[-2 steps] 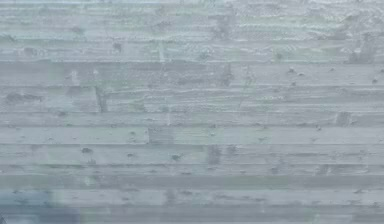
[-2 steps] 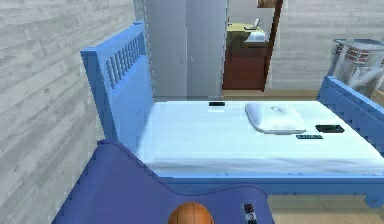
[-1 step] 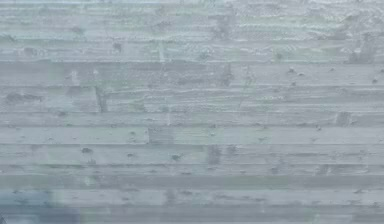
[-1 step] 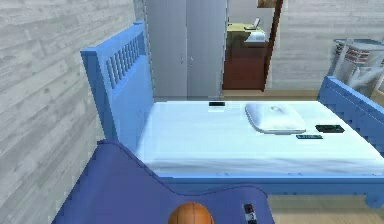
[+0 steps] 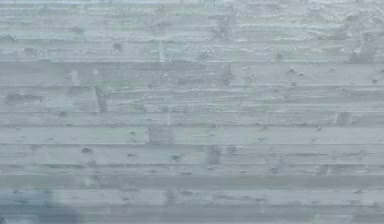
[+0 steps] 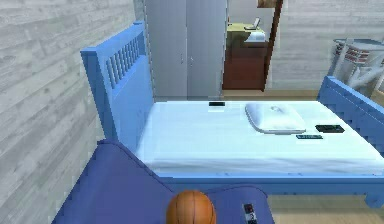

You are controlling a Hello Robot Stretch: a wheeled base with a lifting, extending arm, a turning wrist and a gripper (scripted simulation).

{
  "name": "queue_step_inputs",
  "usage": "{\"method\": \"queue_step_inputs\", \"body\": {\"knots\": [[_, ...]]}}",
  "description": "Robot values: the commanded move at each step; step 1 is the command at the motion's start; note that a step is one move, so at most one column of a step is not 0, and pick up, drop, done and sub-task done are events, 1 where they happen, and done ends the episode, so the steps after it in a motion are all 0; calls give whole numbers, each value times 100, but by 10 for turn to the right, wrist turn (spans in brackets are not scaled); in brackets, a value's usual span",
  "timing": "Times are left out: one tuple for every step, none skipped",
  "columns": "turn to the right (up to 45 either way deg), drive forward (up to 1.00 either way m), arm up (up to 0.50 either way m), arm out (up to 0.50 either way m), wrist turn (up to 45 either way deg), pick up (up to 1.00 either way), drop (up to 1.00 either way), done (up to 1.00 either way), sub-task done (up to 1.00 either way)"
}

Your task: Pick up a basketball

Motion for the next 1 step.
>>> {"method": "queue_step_inputs", "body": {"knots": [[0,0,0,0,0,0,0,100,0]]}}
